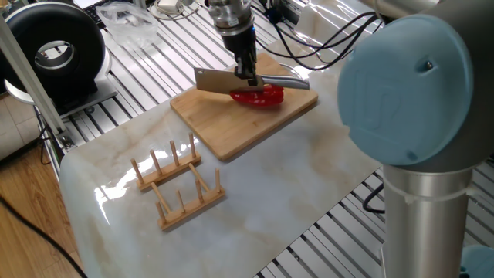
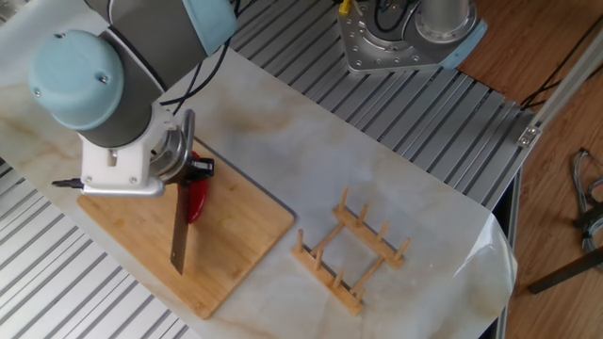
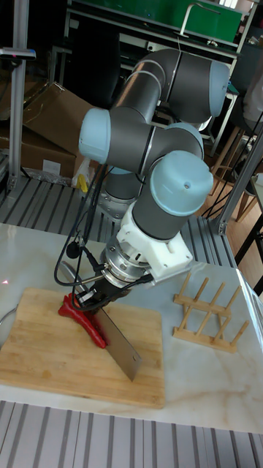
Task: Chop the chili peppers
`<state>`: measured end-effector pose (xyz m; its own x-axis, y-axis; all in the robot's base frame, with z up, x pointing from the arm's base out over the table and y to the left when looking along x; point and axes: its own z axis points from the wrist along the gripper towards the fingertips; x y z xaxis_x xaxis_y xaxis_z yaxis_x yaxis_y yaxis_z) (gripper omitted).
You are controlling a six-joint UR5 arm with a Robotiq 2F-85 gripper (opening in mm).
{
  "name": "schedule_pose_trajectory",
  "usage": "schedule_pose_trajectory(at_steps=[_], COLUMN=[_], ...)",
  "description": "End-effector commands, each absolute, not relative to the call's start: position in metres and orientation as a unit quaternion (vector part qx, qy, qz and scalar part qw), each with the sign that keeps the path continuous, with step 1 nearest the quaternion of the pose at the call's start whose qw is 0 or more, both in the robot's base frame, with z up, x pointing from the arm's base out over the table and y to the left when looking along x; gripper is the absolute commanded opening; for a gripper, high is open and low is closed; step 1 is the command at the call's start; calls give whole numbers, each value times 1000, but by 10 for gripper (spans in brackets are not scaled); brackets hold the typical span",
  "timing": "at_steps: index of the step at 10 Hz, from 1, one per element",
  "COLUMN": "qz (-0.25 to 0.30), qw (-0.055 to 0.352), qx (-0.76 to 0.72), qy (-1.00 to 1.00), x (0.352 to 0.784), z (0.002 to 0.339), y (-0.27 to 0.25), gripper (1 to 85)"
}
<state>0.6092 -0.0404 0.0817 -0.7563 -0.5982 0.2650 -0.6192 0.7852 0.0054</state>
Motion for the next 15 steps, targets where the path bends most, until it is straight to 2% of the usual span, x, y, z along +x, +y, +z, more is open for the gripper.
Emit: schedule_pose_trajectory(at_steps=[1,6,8,15], qz=[17,17,29,18], qw=[123,124,124,128], qx=[323,341,353,389], qy=[-938,-932,-927,-912], x=[606,605,607,583], z=[81,99,102,100], y=[-35,-55,-64,-90], gripper=[13,13,13,13])
